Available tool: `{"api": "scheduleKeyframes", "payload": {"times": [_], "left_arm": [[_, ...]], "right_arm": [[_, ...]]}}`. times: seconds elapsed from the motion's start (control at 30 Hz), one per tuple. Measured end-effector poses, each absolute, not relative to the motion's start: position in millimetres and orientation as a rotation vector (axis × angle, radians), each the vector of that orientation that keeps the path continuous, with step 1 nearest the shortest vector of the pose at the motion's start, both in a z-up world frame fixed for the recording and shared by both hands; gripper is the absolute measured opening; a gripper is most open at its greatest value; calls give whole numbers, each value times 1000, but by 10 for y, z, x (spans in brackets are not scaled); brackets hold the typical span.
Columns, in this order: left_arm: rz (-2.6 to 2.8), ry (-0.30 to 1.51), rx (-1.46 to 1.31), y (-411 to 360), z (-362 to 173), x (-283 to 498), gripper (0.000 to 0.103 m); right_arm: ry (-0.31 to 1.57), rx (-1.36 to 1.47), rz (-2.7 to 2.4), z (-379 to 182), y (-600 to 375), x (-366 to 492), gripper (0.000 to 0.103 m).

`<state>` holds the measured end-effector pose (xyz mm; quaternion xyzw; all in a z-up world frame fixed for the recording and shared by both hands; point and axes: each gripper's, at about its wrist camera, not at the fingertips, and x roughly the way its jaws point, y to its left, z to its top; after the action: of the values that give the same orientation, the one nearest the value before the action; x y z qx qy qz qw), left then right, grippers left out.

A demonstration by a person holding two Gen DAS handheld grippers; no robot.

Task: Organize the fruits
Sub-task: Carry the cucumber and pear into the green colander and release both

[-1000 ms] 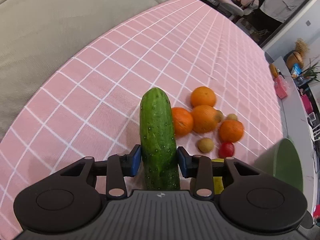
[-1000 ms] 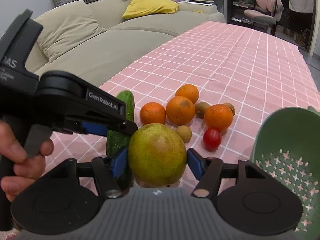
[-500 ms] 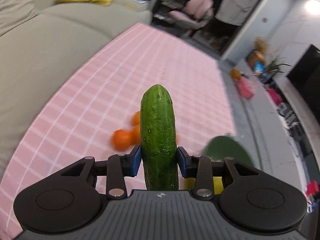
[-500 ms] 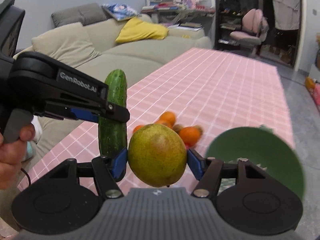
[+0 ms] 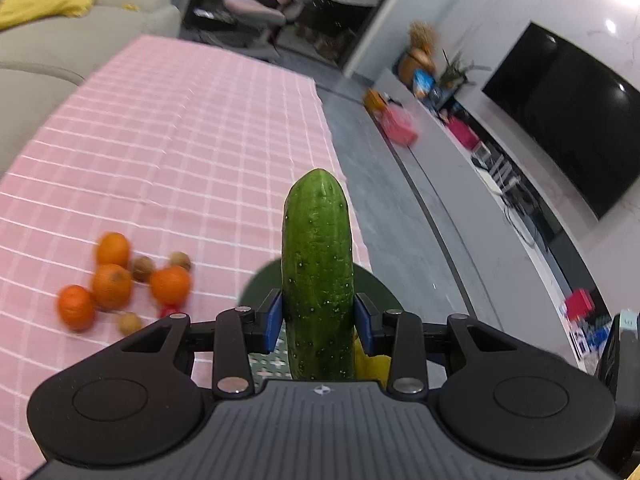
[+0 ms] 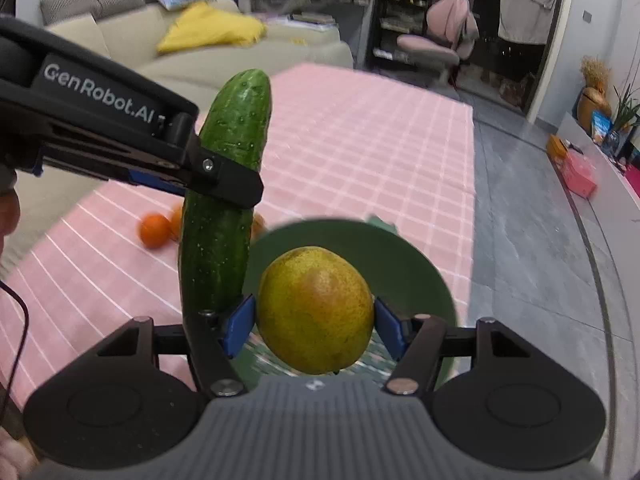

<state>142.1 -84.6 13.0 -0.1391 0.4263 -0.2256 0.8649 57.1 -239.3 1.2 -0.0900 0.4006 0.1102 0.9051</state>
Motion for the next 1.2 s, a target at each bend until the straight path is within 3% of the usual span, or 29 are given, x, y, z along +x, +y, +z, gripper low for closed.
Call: {"api": "scheduleKeyframes", "payload": {"times": [0.37, 0.77, 1.2], "left_arm": [[-457, 1076, -226, -1023, -374, 1628, 42], [-463, 1245, -115, -1064, -424, 1613, 42], [-456, 1269, -37, -1177, -578, 1586, 43]], "right_arm": [[1012, -316, 311, -461, -2394, 825, 62], [1233, -277, 436, -584, -2319, 1018, 62], [1300, -313, 468, -642, -2242, 1215, 62]]}}
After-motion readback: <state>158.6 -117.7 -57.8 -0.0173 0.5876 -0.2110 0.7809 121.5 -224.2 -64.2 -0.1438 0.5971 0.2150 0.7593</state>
